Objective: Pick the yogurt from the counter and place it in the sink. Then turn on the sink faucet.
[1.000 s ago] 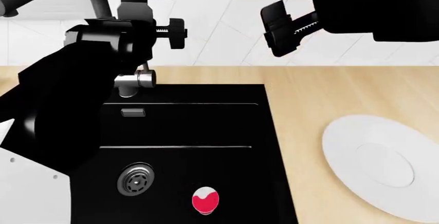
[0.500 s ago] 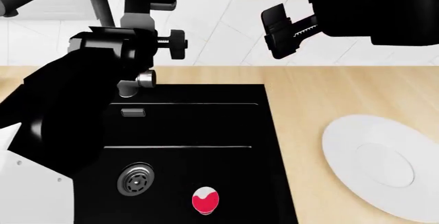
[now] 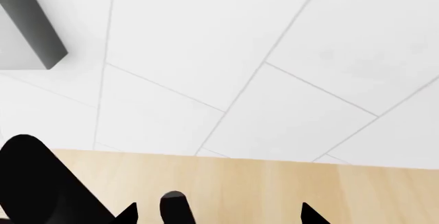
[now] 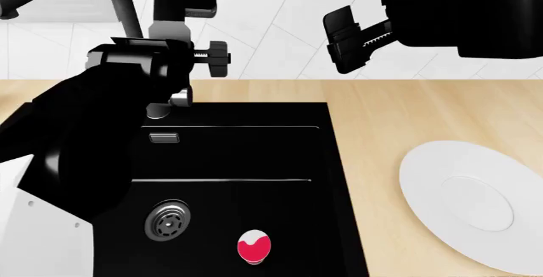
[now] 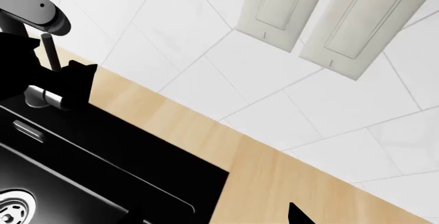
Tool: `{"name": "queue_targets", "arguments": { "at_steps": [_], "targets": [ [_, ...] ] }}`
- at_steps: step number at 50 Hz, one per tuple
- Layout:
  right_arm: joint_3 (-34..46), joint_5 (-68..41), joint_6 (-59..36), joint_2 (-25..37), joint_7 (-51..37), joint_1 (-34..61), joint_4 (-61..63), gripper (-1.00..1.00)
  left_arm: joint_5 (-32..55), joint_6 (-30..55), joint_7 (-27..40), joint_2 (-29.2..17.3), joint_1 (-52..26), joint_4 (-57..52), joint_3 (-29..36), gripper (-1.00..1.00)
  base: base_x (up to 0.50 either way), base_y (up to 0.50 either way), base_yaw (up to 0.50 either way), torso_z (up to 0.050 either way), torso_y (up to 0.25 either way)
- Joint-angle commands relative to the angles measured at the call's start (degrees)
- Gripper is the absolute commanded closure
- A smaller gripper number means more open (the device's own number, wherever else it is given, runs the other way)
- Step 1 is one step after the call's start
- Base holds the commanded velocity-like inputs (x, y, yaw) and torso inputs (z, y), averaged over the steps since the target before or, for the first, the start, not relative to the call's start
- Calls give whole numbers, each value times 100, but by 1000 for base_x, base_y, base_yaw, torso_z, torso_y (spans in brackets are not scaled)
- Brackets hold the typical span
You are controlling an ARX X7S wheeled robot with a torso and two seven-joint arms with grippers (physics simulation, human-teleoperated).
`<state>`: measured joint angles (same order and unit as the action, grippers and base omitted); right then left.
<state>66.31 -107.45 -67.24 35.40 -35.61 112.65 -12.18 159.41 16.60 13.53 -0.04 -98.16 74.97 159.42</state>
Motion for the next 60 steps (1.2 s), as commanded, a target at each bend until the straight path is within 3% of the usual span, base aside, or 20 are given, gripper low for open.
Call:
{"name": "queue_targets", "arguments": {
  "at_steps": [1,10,27,34,49,60],
  "targets": [
    [-6,44,48,12,48,-45,21,-100,245,-67,1,-1,6,1,207,-100,0,0,0,0,0],
    [-16,64,60,27,88,-44,26,-100,-181,-33,100,1,56,1,-1,-100,0,0,0,0,-80],
    [-37,48,92,41,61,-33,38,-100,361,63,-13,-1,87,1,283,-100,0,0,0,0,-29],
    [-38,65,101,31,80,-24,12,-100,350,197,-305,0,184,1,76,-100,0,0,0,0,0],
    [-30,109,151,30,105,-88,11,-100,-993,362,-529,2,311,1,-1341,-100,0,0,0,0,0],
    [-11,152,161,-3,151,-109,-11,-100,-2570,537,-496,2,433,-2,-2955,-100,0,0,0,0,0]
  ]
}}
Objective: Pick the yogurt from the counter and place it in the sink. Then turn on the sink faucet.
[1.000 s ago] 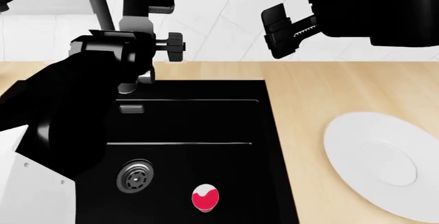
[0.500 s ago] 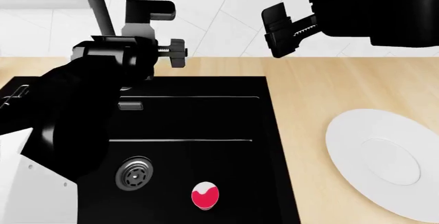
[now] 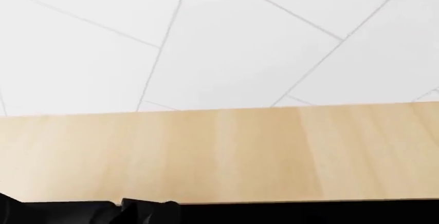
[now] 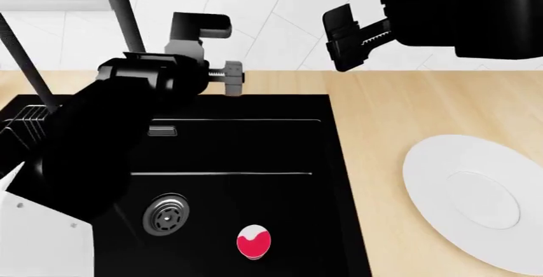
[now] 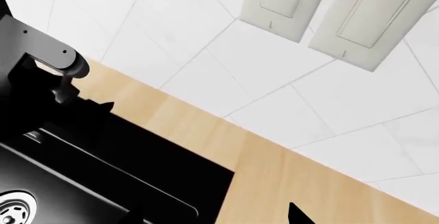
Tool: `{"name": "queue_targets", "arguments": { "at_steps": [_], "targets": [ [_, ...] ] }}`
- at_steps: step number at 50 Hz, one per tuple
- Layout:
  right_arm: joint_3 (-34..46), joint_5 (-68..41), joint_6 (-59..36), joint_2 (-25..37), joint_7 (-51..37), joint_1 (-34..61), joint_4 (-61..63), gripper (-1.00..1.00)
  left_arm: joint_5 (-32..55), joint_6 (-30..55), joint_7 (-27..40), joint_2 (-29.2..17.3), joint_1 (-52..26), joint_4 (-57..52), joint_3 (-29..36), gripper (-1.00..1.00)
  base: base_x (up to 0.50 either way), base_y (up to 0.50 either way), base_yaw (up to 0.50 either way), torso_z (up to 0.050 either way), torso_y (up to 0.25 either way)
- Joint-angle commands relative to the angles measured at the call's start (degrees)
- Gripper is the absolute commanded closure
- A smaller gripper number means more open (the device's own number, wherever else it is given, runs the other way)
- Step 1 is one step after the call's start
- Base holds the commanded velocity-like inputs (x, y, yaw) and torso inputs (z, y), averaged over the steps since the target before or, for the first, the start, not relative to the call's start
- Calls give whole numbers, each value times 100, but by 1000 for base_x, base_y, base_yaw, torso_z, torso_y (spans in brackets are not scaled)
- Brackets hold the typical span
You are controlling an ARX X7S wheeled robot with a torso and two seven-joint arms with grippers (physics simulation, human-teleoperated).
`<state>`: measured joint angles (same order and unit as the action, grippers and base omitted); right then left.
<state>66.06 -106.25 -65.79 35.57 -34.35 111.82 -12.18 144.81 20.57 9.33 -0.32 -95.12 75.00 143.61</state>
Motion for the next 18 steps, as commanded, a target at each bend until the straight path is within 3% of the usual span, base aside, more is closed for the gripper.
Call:
{"name": "queue_targets", "arguments": {
  "at_steps": [1,14,18],
  "targets": [
    [14,22,17,-15,18,-33,2,-100,-1151,154,-96,30,129,-6,-1445,-100,0,0,0,0,0],
    [25,19,-1,-22,16,-19,-11,-100,-2282,338,-167,30,180,-7,-2543,-100,0,0,0,0,0],
    [33,51,10,-29,44,-35,-20,-100,-2253,324,-157,30,142,-4,-2503,-100,0,0,0,0,0]
  ]
}}
